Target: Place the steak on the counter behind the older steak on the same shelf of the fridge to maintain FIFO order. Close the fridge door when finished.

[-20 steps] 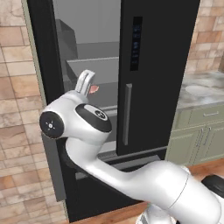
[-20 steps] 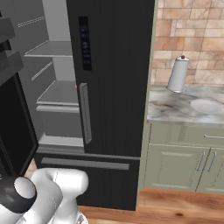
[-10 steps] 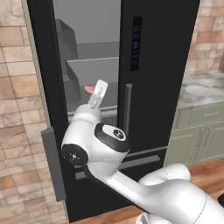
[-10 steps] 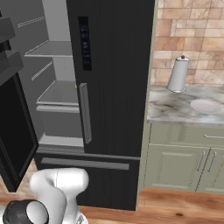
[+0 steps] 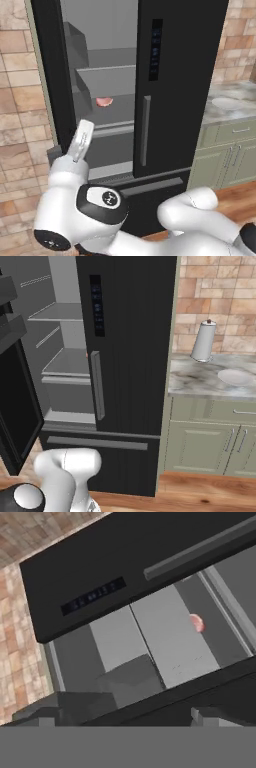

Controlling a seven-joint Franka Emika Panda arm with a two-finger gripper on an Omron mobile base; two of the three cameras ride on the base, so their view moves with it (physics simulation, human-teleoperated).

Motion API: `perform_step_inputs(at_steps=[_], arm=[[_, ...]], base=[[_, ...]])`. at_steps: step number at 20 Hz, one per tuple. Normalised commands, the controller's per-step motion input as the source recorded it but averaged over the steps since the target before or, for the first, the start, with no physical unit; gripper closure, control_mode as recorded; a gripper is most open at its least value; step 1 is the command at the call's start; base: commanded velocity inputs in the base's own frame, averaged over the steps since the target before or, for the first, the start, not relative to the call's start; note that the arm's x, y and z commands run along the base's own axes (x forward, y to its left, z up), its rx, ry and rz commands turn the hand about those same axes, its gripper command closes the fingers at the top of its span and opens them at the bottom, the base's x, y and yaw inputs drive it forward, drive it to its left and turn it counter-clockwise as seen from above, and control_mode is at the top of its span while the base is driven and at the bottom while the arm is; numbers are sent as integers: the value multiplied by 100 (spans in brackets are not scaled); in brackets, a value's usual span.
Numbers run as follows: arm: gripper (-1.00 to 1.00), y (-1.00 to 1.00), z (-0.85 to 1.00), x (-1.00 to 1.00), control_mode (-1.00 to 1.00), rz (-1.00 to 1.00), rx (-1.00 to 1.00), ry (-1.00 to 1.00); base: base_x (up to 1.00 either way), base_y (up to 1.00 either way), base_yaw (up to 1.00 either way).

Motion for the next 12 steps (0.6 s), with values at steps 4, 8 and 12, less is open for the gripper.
perform_step_inputs(at_steps=[4, 8, 12], arm=[[-100, 100, 0, -18, -100, 0, -2, 0], [-100, 92, -4, 40, -100, -1, 0, 0], [-100, 88, -29, 93, -100, -5, 0, 0]], base=[[0, 0, 0], [0, 0, 0], [0, 0, 0]])
